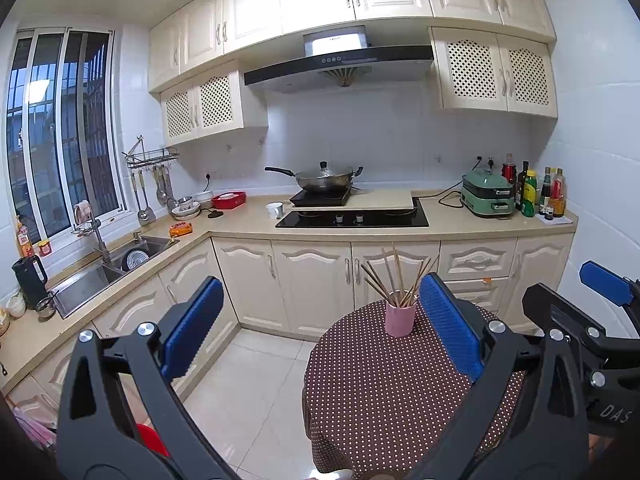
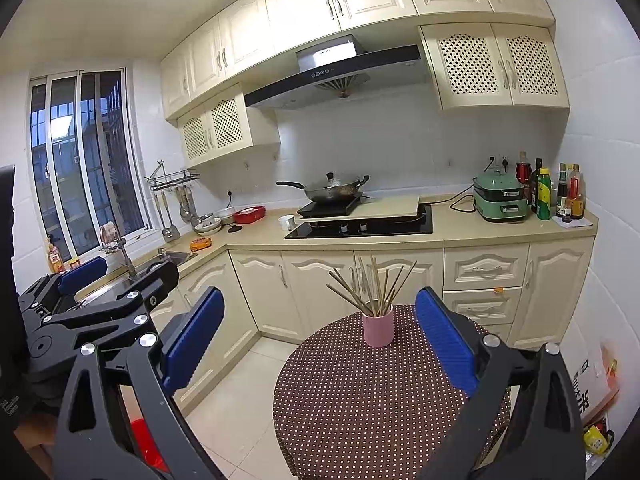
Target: Organize utensils
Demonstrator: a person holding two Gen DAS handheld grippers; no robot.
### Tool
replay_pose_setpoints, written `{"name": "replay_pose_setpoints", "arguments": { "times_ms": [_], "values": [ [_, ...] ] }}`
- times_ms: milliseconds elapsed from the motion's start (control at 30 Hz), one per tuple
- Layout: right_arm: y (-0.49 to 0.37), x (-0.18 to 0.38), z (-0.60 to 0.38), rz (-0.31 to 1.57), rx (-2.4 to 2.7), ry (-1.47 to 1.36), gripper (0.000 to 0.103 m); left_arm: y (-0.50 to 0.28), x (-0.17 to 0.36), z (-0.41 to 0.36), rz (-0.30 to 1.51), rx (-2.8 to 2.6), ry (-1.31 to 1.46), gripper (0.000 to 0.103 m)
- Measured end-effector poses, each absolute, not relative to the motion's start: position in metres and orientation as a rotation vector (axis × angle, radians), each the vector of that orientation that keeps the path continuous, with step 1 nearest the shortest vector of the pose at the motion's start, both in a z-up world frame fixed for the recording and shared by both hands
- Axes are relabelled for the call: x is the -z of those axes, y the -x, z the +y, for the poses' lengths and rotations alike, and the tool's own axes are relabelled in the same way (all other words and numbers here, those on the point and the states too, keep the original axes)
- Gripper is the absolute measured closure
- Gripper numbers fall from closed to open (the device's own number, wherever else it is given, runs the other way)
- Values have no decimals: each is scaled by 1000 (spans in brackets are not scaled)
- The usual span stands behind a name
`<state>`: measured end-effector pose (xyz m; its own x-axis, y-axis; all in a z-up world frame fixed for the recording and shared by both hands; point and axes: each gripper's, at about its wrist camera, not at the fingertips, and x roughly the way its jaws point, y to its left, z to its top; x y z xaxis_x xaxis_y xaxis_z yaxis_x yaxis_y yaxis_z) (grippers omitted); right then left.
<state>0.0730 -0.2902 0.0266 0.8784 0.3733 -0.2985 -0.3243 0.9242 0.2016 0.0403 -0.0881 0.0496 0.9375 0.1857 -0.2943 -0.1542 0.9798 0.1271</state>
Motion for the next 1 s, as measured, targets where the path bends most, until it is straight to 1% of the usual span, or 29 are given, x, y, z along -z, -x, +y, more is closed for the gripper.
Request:
{"name": "replay_pose_setpoints", "arguments": {
  "times_ms": [633, 1000],
  "values": [
    [-108, -15, -287, 376, -367, -154, 10, -77, -38, -90, 339, -190, -116, 6],
    [-155, 8, -271, 433, -333, -149, 10, -135, -11, -74, 420, -167, -114, 6]
  ]
}}
